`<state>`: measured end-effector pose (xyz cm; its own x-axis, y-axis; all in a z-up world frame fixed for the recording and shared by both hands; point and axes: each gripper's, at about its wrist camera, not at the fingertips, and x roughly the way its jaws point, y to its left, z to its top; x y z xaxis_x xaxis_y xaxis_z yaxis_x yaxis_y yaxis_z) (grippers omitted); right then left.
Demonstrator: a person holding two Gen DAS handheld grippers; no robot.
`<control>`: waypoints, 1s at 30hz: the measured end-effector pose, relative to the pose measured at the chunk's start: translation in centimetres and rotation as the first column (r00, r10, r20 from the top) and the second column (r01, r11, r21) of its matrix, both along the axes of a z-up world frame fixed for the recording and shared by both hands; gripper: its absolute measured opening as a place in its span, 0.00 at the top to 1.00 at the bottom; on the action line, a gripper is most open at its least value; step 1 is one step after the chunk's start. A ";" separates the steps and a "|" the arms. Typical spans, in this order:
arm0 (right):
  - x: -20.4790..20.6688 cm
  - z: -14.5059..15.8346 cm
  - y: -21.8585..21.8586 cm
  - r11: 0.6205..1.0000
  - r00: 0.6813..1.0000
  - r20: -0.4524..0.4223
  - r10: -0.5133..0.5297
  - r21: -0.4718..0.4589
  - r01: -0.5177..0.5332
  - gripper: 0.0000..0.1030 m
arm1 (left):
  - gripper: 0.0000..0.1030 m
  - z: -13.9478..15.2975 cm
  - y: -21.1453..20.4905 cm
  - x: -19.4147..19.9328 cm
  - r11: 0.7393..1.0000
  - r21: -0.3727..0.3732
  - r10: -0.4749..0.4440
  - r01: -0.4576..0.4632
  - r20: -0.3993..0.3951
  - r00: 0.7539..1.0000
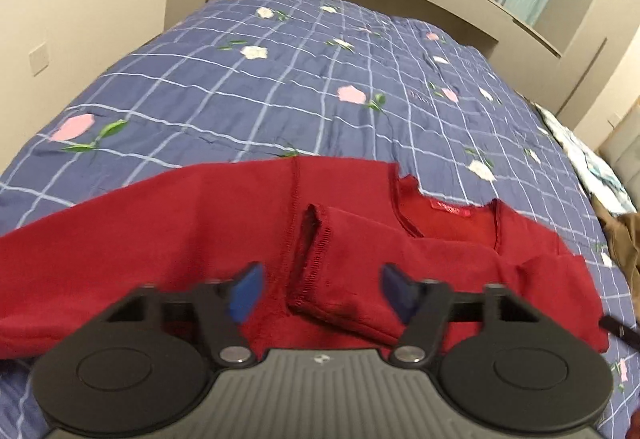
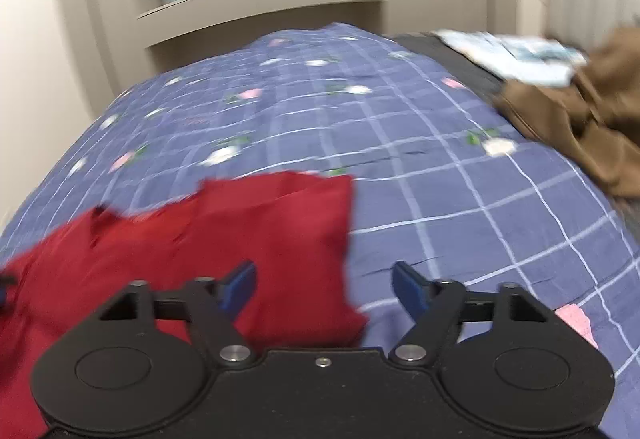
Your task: Fold small clothes
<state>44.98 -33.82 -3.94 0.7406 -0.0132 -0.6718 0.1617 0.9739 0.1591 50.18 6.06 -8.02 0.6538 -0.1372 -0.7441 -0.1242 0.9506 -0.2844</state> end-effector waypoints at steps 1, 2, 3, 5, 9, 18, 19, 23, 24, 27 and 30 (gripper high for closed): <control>0.7 -0.4 -0.9 0.999 1.000 -0.001 -0.021 0.031 0.021 0.34 | 0.57 -0.2 -0.3 0.3 1.000 0.009 -0.003 0.003 -0.013 1.000; 1.4 -0.8 -1.6 0.997 0.999 -0.012 -0.045 0.056 0.045 0.37 | 0.60 -0.6 -0.6 0.6 1.000 0.023 0.001 0.000 -0.033 0.999; 2.2 -1.2 -1.9 0.995 0.998 -0.024 -0.056 0.080 0.058 0.44 | 0.66 -0.8 -0.7 0.8 0.999 0.035 0.002 -0.001 -0.048 0.999; 3.4 -2.2 -2.5 0.988 0.998 -0.050 -0.042 0.146 0.049 0.64 | 0.78 -1.4 -1.0 1.1 0.999 0.053 0.003 0.001 -0.070 0.998; 3.8 -2.1 -1.4 0.992 0.998 -0.056 0.018 0.123 -0.011 0.87 | 0.93 -1.2 -1.2 0.7 0.998 0.066 -0.004 0.007 -0.052 0.999; 4.2 -3.0 -1.6 0.998 0.998 -0.066 -0.001 0.061 0.005 0.88 | 0.95 -1.9 -1.2 -0.3 0.995 0.104 0.013 -0.005 -0.071 0.997; 4.2 -3.1 -1.5 0.999 0.998 -0.065 0.004 0.051 -0.001 0.88 | 0.95 -2.4 -1.1 -0.3 0.995 0.104 0.014 -0.006 -0.077 0.997; 4.0 -2.8 -0.9 1.000 0.998 -0.067 0.012 0.002 -0.012 0.83 | 0.93 -2.4 -1.0 -0.4 0.995 0.100 0.012 -0.004 -0.076 0.997; 3.8 -2.5 -0.7 1.000 0.998 -0.067 0.009 -0.010 -0.010 0.76 | 0.90 -2.3 -0.9 -0.4 0.996 0.094 0.010 -0.002 -0.077 0.997; 2.4 -1.0 0.6 0.997 0.998 -0.023 0.050 -0.063 -0.052 0.64 | 0.70 -1.7 -0.5 -1.1 0.998 0.059 0.008 -0.004 -0.073 0.997; 0.8 -0.6 2.2 0.984 0.995 -0.016 0.103 -0.142 -0.105 0.54 | 0.36 -0.8 -0.6 -2.3 0.999 0.046 0.016 -0.014 -0.048 0.999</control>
<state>45.83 -31.62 -4.51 0.7374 -0.0326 -0.6747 0.0590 0.9981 0.0163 47.84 5.47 -8.85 0.6186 -0.0926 -0.7802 -0.1510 0.9605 -0.2338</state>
